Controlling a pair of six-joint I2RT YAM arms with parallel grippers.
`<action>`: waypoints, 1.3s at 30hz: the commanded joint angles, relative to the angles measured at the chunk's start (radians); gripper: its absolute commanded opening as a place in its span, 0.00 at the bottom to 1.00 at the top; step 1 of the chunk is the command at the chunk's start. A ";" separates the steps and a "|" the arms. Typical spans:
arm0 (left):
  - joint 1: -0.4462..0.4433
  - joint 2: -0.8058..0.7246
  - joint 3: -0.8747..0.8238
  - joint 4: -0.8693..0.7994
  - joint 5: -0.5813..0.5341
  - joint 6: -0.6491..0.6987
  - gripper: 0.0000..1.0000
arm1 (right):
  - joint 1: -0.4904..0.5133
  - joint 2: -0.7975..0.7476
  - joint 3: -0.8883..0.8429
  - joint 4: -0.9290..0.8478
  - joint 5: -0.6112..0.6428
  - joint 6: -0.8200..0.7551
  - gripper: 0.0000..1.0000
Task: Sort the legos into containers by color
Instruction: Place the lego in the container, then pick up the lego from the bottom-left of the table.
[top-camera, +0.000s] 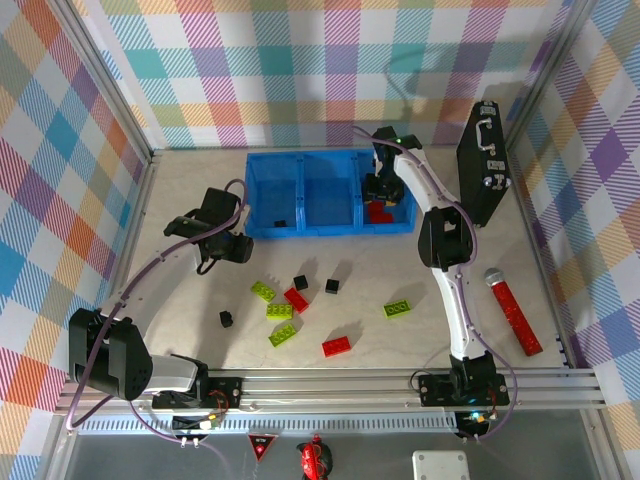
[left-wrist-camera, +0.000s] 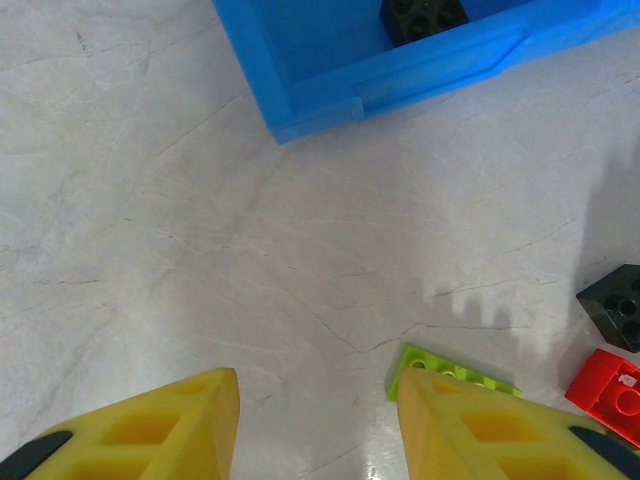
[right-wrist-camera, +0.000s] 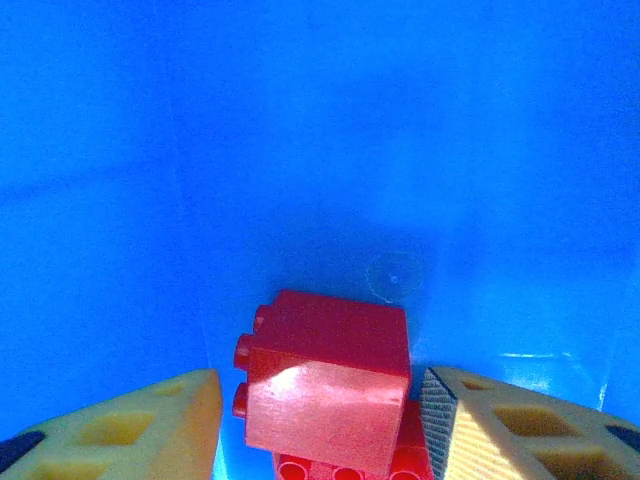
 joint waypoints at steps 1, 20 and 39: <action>0.014 -0.018 0.012 0.013 0.002 0.019 0.46 | 0.003 -0.069 -0.036 -0.011 -0.024 0.016 0.56; 0.014 -0.101 0.009 0.019 0.153 -0.182 0.50 | 0.038 -0.447 -0.489 0.109 -0.015 0.026 0.57; 0.013 -0.180 -0.158 -0.004 0.060 -0.471 0.62 | 0.077 -0.797 -0.967 0.242 -0.038 0.046 0.57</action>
